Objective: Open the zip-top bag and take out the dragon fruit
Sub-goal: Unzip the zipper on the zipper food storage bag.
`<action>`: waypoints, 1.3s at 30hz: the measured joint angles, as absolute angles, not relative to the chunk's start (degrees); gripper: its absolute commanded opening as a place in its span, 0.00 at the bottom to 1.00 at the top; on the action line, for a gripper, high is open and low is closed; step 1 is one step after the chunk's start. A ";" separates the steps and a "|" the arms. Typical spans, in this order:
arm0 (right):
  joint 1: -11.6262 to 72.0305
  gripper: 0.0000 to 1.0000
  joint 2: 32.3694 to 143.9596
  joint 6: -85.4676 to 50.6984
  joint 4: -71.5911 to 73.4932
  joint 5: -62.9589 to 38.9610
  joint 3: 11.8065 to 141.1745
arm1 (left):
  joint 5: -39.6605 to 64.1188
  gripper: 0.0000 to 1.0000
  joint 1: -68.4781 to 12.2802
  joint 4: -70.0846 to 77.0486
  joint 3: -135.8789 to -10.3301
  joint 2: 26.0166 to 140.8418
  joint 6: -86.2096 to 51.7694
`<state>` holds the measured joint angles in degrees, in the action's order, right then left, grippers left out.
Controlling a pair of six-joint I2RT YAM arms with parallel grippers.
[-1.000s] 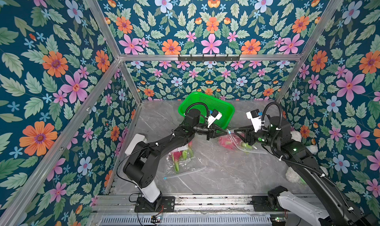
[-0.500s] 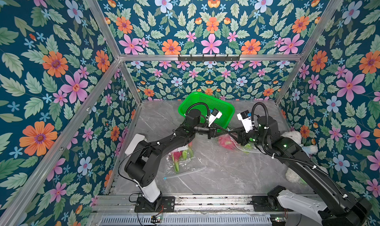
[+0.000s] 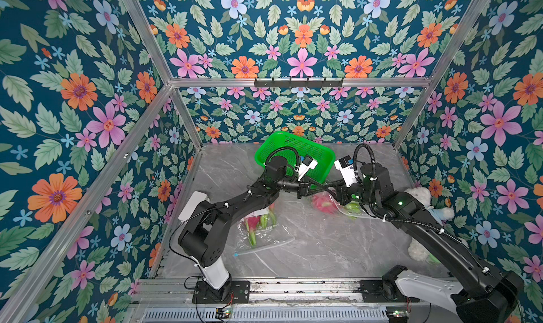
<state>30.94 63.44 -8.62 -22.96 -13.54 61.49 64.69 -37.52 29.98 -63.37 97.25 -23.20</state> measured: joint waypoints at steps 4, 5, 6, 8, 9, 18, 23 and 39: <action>30.96 0.21 63.20 -8.62 -23.27 -12.10 61.47 | 64.75 0.00 -37.52 30.00 -63.35 97.25 -23.20; 30.96 0.20 63.07 -8.62 -23.35 -11.73 61.45 | 64.75 0.00 -37.54 30.00 -63.35 97.25 -23.20; 30.96 0.18 62.85 -8.62 -23.53 -11.77 61.43 | 64.79 0.00 -37.54 30.00 -63.35 97.25 -23.20; 30.96 0.15 62.41 -8.62 -23.86 -11.53 61.32 | 64.82 0.00 -37.54 30.00 -63.37 97.25 -23.55; 30.96 0.12 62.19 -8.62 -24.14 -11.53 61.30 | 64.82 0.00 -37.54 30.00 -63.37 97.25 -23.57; 30.94 0.00 61.73 -8.67 -24.16 -12.91 60.14 | 65.06 0.00 -37.54 29.95 -63.37 97.25 -23.57; 30.94 0.00 61.25 -8.69 -23.66 -14.83 59.75 | 65.08 0.00 -37.54 29.95 -63.35 97.25 -23.57; 29.78 0.00 59.64 -8.43 -23.79 -17.98 57.76 | 71.44 0.34 -37.43 40.03 -63.57 98.61 -28.84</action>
